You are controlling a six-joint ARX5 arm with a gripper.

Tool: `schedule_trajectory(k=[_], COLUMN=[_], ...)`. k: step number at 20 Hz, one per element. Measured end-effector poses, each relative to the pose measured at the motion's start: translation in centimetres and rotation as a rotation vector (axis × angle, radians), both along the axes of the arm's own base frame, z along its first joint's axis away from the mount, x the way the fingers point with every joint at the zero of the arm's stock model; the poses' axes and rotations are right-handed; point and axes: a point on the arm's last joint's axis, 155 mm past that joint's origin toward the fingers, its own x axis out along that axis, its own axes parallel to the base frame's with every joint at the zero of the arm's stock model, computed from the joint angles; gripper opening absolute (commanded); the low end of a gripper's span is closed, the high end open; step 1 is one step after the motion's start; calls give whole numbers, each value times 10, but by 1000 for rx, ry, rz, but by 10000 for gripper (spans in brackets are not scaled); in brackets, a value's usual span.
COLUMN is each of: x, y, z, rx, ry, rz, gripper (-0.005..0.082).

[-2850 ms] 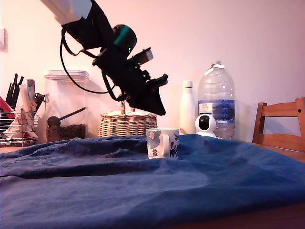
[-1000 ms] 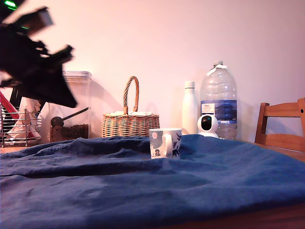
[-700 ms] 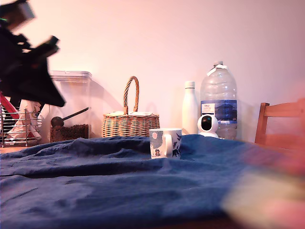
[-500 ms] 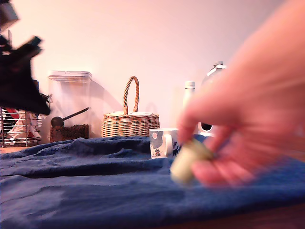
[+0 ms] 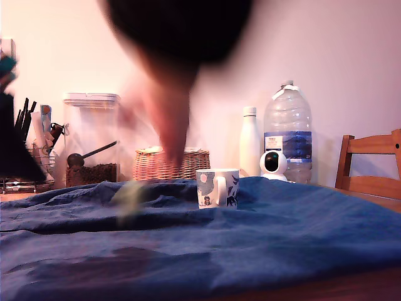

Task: Pick up the coffee capsules on the table and drop them inside the coffee cup

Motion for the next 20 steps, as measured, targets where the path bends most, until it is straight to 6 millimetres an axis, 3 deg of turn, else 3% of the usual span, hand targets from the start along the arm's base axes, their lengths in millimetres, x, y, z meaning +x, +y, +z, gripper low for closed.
schedule_trajectory(k=[3, 9, 20], x=[5, 17, 16], y=[0, -19, -27], z=[4, 34, 42], rx=[-3, -60, -81], ry=[-27, -171, -201], rz=[8, -44, -81], gripper=[-21, -21, -21])
